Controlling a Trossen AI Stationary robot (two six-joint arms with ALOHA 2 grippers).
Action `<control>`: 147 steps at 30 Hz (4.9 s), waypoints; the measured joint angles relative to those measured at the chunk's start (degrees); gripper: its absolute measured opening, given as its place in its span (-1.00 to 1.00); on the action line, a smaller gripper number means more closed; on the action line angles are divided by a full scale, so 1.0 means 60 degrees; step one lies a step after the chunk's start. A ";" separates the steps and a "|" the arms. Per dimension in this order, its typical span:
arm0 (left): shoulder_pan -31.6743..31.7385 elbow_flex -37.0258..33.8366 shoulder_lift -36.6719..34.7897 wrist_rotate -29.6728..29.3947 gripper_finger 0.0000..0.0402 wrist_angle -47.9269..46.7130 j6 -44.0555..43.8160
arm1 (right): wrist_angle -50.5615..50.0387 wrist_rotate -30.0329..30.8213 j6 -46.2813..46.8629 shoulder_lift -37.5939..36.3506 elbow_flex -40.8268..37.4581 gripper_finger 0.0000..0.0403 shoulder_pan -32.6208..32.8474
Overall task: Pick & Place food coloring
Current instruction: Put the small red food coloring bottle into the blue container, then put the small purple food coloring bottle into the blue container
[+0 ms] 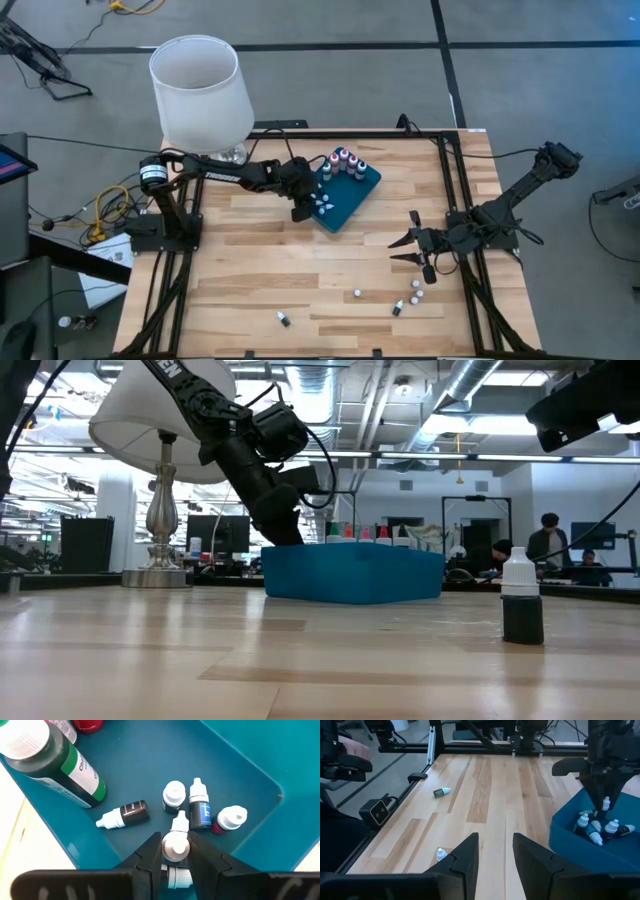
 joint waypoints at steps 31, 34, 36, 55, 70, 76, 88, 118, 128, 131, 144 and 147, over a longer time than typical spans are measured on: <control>0.0000 0.0000 -0.0011 0.0023 -0.48 0.0010 0.0200 | -0.0040 0.0003 0.0000 0.0000 0.0000 -0.44 0.0000; 0.0000 0.0000 -0.0011 0.0019 -0.50 0.0041 0.0363 | -0.0041 0.0003 -0.0002 0.0000 0.0000 -0.44 0.0000; 0.0000 0.0000 -0.0011 0.0019 -0.52 0.0077 0.0390 | -0.0043 0.0003 0.0000 0.0000 0.0000 -0.44 0.0000; 0.0000 0.0000 -0.0011 -0.0037 -0.79 0.1077 0.0499 | -0.0255 0.0003 0.0087 0.0000 0.0000 -0.44 0.0000; -0.0636 0.0000 -0.0240 0.2249 -0.79 0.0736 0.0353 | -0.0721 0.0007 0.1147 0.0519 0.0007 -0.44 0.0081; -0.1487 -0.0005 -0.0364 0.2439 -0.79 0.0691 0.0357 | -0.1630 -0.0224 0.2776 0.0905 0.0007 -0.44 0.0465; -0.2420 -0.0004 -0.0419 0.2273 -0.79 0.1476 0.0631 | -0.4023 -0.1303 0.6691 0.1054 0.0827 -0.44 0.1821; -0.2430 -0.0004 -0.0408 0.2219 -0.79 0.1591 0.0808 | -0.6007 -0.2464 0.8573 0.4005 0.2244 -0.44 0.2503; -0.2430 -0.0004 -0.0404 0.2221 -0.79 0.1590 0.0771 | -0.5909 -0.2381 0.8570 0.4062 0.2244 -0.44 0.2484; -0.2430 -0.0004 -0.0404 0.2223 -0.79 0.1559 0.0757 | -0.5895 -0.2241 0.8545 0.4062 0.2244 -0.44 0.2373; -0.2430 -0.0004 -0.0404 0.2237 -0.79 0.1519 0.0637 | -0.5752 -0.2565 0.8142 0.4831 0.2240 -0.44 0.2206; -0.2430 -0.0004 -0.0404 0.2237 -0.79 0.1520 0.0637 | -0.5752 -0.2585 0.8145 0.4812 0.2240 -0.44 0.2191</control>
